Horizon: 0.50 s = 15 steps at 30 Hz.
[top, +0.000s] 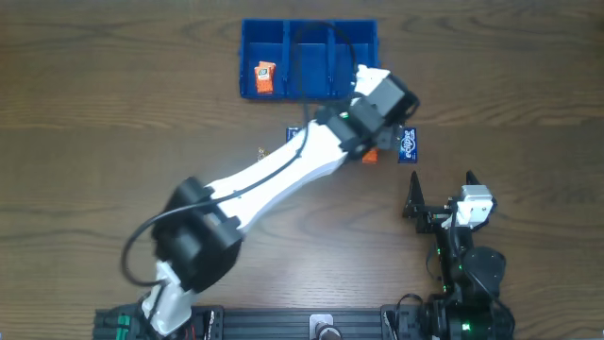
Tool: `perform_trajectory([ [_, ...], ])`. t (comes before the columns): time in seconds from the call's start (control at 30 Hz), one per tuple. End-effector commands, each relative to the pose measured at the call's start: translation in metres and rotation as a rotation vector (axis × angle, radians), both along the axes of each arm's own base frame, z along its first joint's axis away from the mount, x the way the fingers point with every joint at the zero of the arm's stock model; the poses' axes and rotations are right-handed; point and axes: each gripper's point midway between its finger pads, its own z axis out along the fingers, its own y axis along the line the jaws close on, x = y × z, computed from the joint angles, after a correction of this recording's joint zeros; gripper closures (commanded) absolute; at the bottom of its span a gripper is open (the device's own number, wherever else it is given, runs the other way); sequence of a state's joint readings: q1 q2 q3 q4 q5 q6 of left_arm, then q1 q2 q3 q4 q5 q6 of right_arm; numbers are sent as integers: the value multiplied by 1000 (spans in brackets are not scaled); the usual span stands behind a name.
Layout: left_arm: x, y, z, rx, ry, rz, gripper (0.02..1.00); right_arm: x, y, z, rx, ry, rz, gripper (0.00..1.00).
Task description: Sort Candies Into Trays
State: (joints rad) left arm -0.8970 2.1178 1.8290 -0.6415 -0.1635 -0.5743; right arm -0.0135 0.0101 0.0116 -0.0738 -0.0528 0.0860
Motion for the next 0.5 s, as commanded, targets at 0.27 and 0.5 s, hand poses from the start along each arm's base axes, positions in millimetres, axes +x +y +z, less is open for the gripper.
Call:
perform_trajectory([
  [0.27, 6, -28, -64, 22, 140, 95, 97, 0, 1, -1, -12, -1, 4, 3],
  [0.5, 1, -24, -90, 56, 185, 118, 108, 0, 1, -1, -12, -1, 4, 3],
])
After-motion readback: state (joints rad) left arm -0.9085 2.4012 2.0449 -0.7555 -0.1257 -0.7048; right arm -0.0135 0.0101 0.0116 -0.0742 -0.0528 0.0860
